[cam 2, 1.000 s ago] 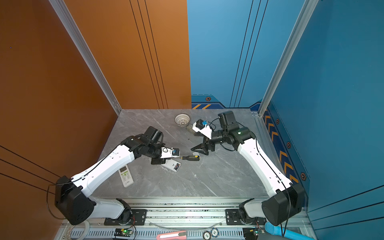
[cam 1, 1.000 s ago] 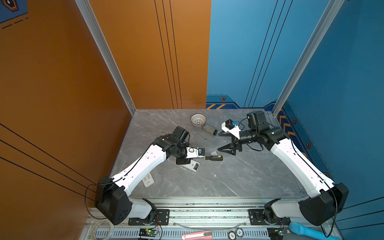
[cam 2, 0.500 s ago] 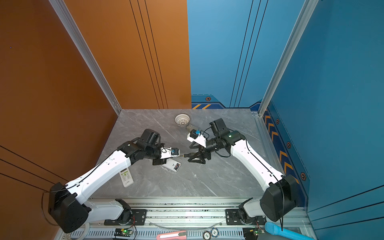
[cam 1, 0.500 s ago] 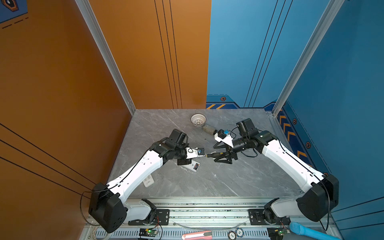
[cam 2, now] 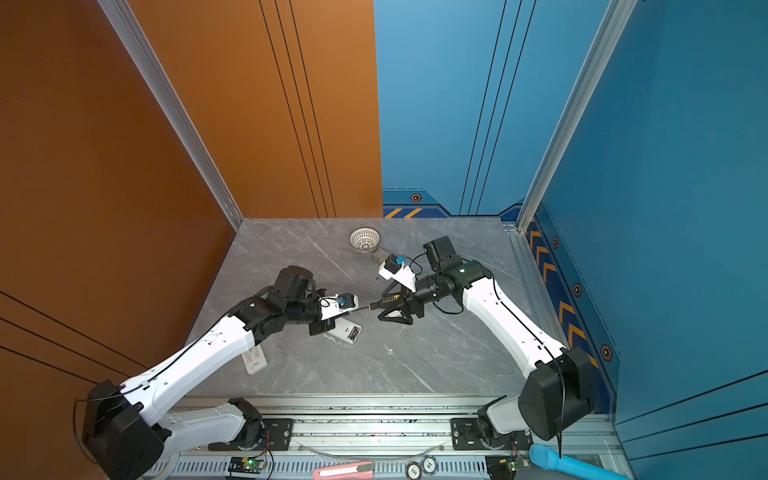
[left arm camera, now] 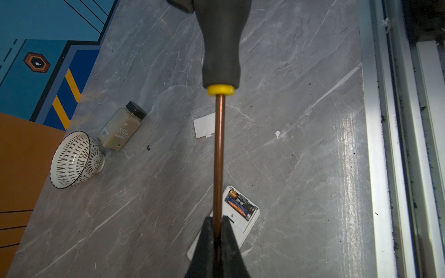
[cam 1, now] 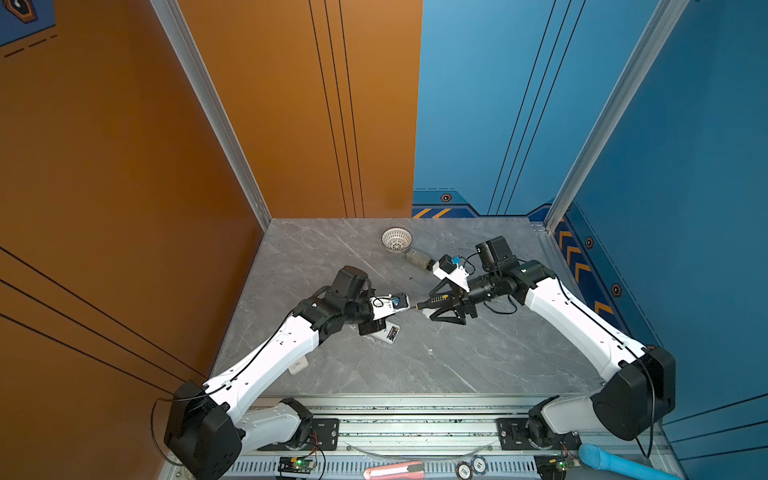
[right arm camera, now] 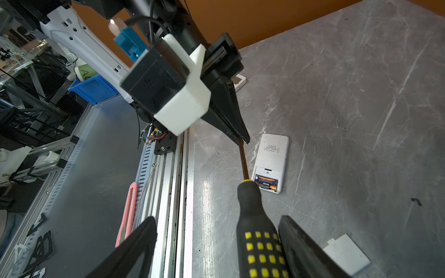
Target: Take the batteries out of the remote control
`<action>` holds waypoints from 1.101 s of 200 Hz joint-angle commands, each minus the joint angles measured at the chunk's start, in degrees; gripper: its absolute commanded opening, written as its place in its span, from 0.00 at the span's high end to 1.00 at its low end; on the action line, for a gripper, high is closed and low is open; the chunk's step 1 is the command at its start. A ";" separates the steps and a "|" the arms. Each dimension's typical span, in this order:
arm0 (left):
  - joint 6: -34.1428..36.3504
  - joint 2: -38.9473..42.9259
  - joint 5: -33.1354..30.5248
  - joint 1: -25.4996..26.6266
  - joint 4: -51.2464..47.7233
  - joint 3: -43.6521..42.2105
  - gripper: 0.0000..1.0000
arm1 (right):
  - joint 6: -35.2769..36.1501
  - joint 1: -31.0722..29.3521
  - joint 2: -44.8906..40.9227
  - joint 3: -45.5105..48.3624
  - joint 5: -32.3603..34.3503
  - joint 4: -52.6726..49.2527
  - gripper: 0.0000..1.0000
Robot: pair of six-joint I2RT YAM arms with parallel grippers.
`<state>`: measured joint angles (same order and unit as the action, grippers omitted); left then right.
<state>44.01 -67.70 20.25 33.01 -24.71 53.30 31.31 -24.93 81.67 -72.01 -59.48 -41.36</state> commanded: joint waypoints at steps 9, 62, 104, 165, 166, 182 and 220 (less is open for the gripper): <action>-2.96 2.48 1.91 0.82 3.57 -1.15 1.00 | -4.31 1.20 0.79 0.76 -1.65 3.62 0.20; -3.69 3.08 0.99 1.39 4.23 -1.92 1.00 | -4.77 0.32 2.46 -0.09 -1.81 3.75 0.24; -3.84 2.82 0.67 1.66 4.40 -1.75 1.00 | -5.61 -0.16 3.21 -0.85 -1.82 4.54 0.28; -3.90 1.58 0.48 2.14 5.00 -1.42 1.00 | -7.22 -0.74 4.64 -1.42 -2.30 4.54 0.41; -3.92 1.55 0.44 2.14 4.97 -1.43 1.00 | -7.27 -0.74 4.64 -1.45 -2.30 4.54 0.41; -3.93 1.21 0.30 2.31 4.98 -1.41 1.00 | -7.58 -0.73 4.73 -1.45 -1.96 4.54 0.43; -3.34 0.55 0.16 2.61 5.02 -1.26 1.00 | -8.38 -0.82 5.15 -2.10 -1.63 4.47 0.63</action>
<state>40.86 -66.59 19.51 34.63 -21.19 52.12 23.97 -25.02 85.89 -71.96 -60.42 -37.28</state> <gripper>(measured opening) 0.070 0.457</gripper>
